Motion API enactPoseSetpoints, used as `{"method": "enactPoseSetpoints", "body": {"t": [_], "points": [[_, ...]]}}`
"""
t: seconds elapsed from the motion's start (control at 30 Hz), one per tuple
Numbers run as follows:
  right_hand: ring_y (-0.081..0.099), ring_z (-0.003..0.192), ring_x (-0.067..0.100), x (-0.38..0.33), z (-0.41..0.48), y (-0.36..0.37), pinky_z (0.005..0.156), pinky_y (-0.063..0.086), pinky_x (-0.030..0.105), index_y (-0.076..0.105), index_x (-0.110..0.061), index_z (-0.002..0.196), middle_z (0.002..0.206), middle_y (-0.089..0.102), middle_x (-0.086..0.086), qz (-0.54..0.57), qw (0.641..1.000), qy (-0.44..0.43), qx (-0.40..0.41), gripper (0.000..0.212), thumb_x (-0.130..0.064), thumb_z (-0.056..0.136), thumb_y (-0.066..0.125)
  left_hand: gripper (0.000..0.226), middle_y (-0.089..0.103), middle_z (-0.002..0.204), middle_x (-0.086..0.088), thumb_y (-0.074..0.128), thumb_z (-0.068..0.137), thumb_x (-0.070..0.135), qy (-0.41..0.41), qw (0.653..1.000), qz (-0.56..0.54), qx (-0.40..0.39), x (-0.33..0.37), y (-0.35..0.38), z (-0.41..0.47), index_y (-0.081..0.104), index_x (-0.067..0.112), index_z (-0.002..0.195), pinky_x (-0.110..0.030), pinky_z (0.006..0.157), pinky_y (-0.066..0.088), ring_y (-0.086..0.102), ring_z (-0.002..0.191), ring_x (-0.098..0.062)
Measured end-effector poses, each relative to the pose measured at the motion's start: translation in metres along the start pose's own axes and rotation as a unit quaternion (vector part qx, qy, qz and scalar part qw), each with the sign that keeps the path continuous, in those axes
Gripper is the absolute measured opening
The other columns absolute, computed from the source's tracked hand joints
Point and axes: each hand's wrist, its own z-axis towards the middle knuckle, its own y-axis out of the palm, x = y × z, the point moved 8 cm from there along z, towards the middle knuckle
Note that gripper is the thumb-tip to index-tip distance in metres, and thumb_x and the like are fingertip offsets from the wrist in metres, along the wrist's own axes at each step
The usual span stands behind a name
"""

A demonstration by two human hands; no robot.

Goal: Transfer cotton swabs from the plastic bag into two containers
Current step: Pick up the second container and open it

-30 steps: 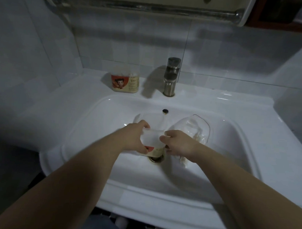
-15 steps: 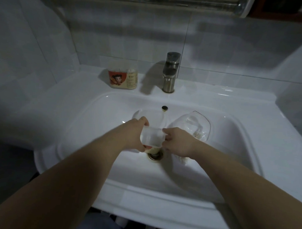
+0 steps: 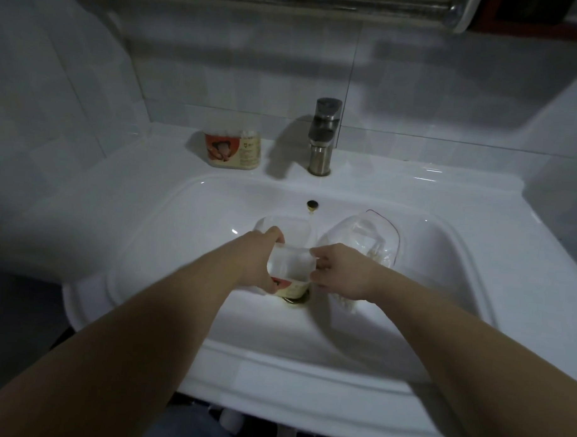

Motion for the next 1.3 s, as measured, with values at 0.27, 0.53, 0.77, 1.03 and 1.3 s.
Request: {"method": "enactPoseSetpoints", "body": {"t": [0.27,0.53,0.77,1.03,1.3], "points": [[0.069,0.098,0.016,-0.012,-0.008,-0.017,0.094,0.056,0.032,0.061,-0.012,0.137,0.118,0.071,0.002,-0.051,0.996,-0.004,0.073,0.050,-0.030,0.091,0.067,0.114,0.036,0.140,-0.004,0.092,0.063,0.047,-0.039,0.998,-0.026,-0.040,-0.007,-0.006,-0.007,0.018,0.043,0.150,-0.044,0.101,0.050,0.051,0.120,-0.028],[0.057,0.071,0.023,-0.017,-0.030,-0.082,0.060,0.041,0.026,0.050,-0.019,0.058,0.063,0.055,-0.002,-0.166,0.964,0.014,0.206,0.031,-0.016,0.090,0.049,0.107,0.016,0.162,-0.003,0.083,0.072,0.055,-0.031,0.999,0.006,-0.037,0.005,-0.027,-0.010,0.019,0.043,0.157,-0.048,0.114,0.038,0.029,0.145,-0.030],[0.067,0.106,0.030,0.019,-0.027,-0.087,0.091,0.055,0.034,0.074,-0.014,0.115,0.112,0.073,0.010,-0.237,0.965,0.086,0.076,0.034,-0.013,0.087,0.054,0.044,0.058,0.141,0.001,0.064,0.094,0.045,-0.015,0.995,-0.078,0.064,0.054,-0.048,0.017,0.063,0.027,0.134,-0.026,0.094,0.042,0.057,0.122,-0.018],[0.065,0.105,0.024,0.023,-0.005,-0.069,0.081,0.047,0.027,0.070,-0.024,0.113,0.114,0.069,-0.001,-0.237,0.969,-0.014,0.066,0.026,-0.027,0.090,0.059,0.064,0.062,0.113,0.001,0.070,0.087,0.055,-0.089,0.968,-0.228,0.058,0.085,-0.020,0.043,0.056,0.023,0.140,-0.024,0.058,0.054,0.070,0.079,-0.016],[0.065,0.101,0.024,0.031,0.005,-0.065,0.085,0.052,0.033,0.072,-0.026,0.117,0.109,0.071,0.001,-0.269,0.962,-0.018,0.047,0.031,-0.027,0.092,0.054,0.045,0.070,0.121,0.001,0.073,0.087,0.037,-0.033,0.978,-0.193,0.075,0.089,-0.009,0.052,0.066,0.026,0.130,-0.024,0.082,0.049,0.066,0.105,-0.016]]}}
